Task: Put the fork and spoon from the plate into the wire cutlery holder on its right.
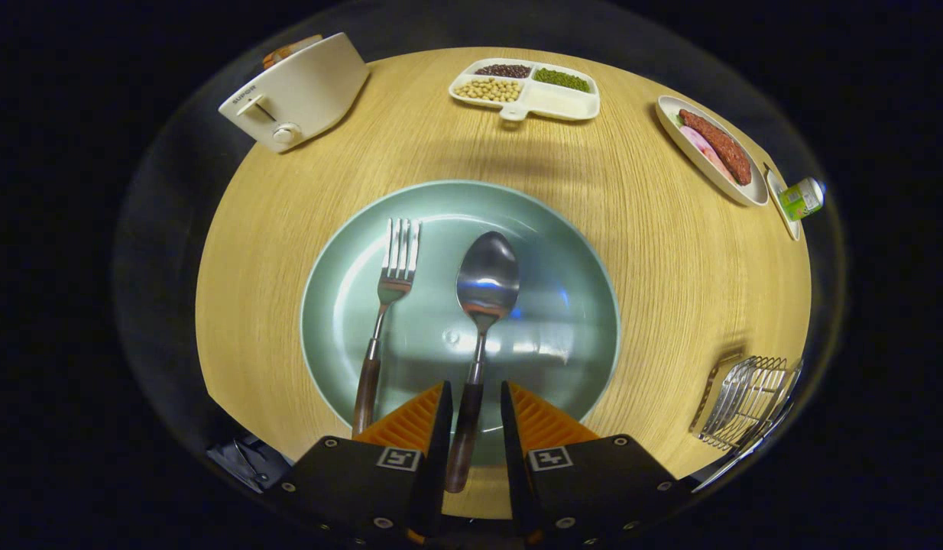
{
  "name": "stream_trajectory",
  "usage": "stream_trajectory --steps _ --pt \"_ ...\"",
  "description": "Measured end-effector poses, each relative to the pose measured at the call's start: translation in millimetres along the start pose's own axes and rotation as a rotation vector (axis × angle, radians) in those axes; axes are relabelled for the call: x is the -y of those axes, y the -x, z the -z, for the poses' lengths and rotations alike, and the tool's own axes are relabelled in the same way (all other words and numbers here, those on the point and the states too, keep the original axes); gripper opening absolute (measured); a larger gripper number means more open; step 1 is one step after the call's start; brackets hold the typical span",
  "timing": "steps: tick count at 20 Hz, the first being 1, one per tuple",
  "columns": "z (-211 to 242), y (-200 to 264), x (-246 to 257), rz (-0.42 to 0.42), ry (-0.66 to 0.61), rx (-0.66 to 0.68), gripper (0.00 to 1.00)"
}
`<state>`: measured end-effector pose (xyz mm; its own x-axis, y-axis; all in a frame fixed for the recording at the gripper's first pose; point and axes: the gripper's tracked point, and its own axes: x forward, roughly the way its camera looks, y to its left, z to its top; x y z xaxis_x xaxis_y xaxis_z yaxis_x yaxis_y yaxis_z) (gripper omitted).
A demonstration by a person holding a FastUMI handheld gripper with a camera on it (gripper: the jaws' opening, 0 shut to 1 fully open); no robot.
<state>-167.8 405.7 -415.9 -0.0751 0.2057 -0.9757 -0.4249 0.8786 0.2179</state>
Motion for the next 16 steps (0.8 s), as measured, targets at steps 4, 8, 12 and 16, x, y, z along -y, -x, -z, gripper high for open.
stream_trajectory --steps 4,8,12,16 --pt "-3.6 -5.0 1.3 0.002 -0.035 0.014 0.15" --pt "-6.2 1.2 3.0 -0.049 -0.087 0.046 0.06" --pt "-7.7 30.5 13.4 -0.081 -0.075 0.124 0.05" --pt "2.4 71.4 36.0 -0.086 -0.069 0.2 0.05"
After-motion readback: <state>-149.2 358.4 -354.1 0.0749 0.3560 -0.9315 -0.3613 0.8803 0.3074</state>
